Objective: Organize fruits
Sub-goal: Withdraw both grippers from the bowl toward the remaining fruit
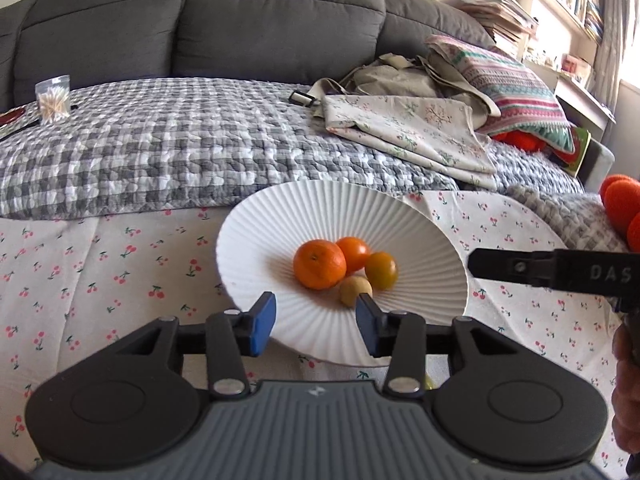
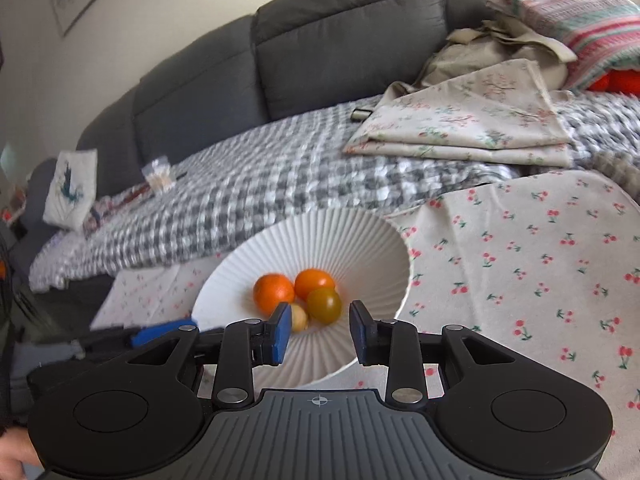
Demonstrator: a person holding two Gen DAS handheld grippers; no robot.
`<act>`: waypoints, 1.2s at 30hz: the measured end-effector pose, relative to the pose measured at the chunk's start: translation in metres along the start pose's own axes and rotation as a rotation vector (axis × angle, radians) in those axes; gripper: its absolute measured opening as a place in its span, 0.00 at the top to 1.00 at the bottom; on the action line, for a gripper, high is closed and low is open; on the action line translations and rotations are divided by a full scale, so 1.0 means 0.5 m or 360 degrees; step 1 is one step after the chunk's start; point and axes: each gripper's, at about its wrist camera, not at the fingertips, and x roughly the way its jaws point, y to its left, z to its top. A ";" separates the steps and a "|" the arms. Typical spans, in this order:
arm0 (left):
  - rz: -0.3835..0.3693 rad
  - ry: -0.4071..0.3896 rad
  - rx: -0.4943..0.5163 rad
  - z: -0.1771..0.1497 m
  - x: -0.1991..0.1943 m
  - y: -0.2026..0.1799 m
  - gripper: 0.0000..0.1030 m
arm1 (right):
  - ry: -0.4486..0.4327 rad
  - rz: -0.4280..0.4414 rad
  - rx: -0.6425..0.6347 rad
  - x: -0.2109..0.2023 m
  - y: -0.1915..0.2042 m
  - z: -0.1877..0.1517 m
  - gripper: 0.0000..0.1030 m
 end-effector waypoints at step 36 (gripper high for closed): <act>-0.0035 0.0268 -0.0180 -0.073 -0.109 -0.041 0.22 | 0.0090 0.0000 0.0078 -0.192 0.005 -0.073 0.12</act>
